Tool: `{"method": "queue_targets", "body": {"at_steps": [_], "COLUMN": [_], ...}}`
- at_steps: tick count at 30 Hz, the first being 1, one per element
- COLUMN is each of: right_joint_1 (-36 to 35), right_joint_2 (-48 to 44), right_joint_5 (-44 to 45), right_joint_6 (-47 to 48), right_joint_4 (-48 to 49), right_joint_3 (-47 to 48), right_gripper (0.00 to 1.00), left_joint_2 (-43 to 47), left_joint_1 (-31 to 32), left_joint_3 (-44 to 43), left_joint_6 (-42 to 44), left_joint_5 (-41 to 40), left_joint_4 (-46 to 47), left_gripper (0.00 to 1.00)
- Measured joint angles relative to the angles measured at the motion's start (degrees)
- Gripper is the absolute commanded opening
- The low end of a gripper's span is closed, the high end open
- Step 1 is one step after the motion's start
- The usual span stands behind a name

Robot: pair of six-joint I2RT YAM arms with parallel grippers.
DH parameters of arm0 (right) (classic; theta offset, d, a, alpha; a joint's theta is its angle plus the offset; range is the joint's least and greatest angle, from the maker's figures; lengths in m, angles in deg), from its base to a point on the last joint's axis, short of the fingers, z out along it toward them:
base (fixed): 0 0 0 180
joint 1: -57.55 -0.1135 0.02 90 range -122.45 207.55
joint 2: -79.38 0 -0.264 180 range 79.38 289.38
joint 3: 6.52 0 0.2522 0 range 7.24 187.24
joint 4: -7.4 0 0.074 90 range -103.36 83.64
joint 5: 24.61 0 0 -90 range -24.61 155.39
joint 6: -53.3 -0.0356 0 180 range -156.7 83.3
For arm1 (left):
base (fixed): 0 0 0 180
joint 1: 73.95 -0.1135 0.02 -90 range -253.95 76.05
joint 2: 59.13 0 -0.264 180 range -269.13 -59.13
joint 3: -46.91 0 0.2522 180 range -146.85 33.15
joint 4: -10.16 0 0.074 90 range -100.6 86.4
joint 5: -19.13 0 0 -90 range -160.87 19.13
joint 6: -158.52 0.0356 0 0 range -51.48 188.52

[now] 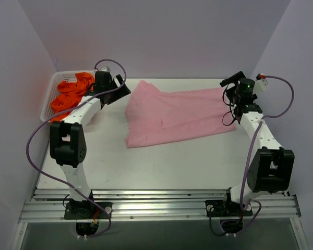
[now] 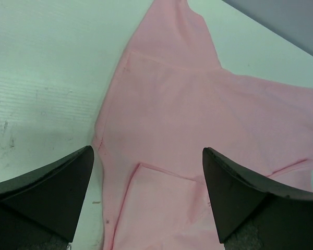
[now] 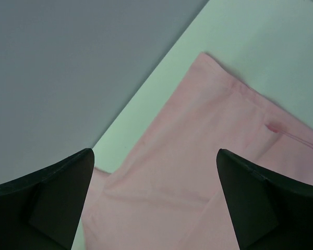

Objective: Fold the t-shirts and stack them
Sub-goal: Fold the flattened tshirt in 1/3 of the way

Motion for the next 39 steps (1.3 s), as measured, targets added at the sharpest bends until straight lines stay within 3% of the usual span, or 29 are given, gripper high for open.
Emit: {"method": "queue_targets", "body": {"at_steps": [4, 10, 15, 20, 26, 29, 31, 35, 39], "right_joint_1": [-0.3, -2.3, -5.7, -7.5, -6.4, -6.6, -7.6, -10.8, -12.6], "right_joint_2": [3.7, 21.0, 30.1, 36.0, 36.8, 36.4, 35.5, 31.2, 24.9], "right_joint_5": [-0.4, -5.0, -8.9, -10.1, -10.4, -11.3, -11.5, -11.0, -9.4], "right_joint_6": [2.8, 7.6, 9.5, 10.6, 11.0, 10.8, 10.8, 11.6, 12.9], "right_joint_4": [4.7, 6.9, 8.9, 8.7, 10.1, 12.6, 14.4, 15.0, 15.1], "right_joint_3": [0.3, 8.0, 11.1, 19.6, 22.2, 20.1, 16.9, 9.1, 3.6], "right_gripper": [0.95, 0.91, 0.91, 0.91, 0.91, 0.9, 0.89, 0.83, 0.62], "left_joint_2": [-3.3, -13.9, -25.6, -39.5, -47.8, -48.3, -46.2, -31.7, -18.0], "left_joint_1": [-0.6, -1.3, -1.8, -2.8, -4.0, -4.3, -4.4, -4.2, -3.7], "left_joint_3": [-2.2, -11.5, -27.0, -49.6, -61.3, -61.3, -56.5, -28.8, -10.0], "left_joint_6": [0.1, 1.0, 2.4, 3.0, 2.1, 1.5, 1.4, 1.1, 0.8], "left_joint_5": [0.6, 2.3, 5.0, 9.8, 13.7, 14.5, 15.0, 15.3, 15.3], "left_joint_4": [0.6, 0.0, -2.4, -6.1, -6.9, -8.2, -6.5, 0.3, 6.2], "left_gripper": [0.95, 0.95, 0.95, 0.95, 0.95, 1.0, 1.0, 1.0, 0.92]}}
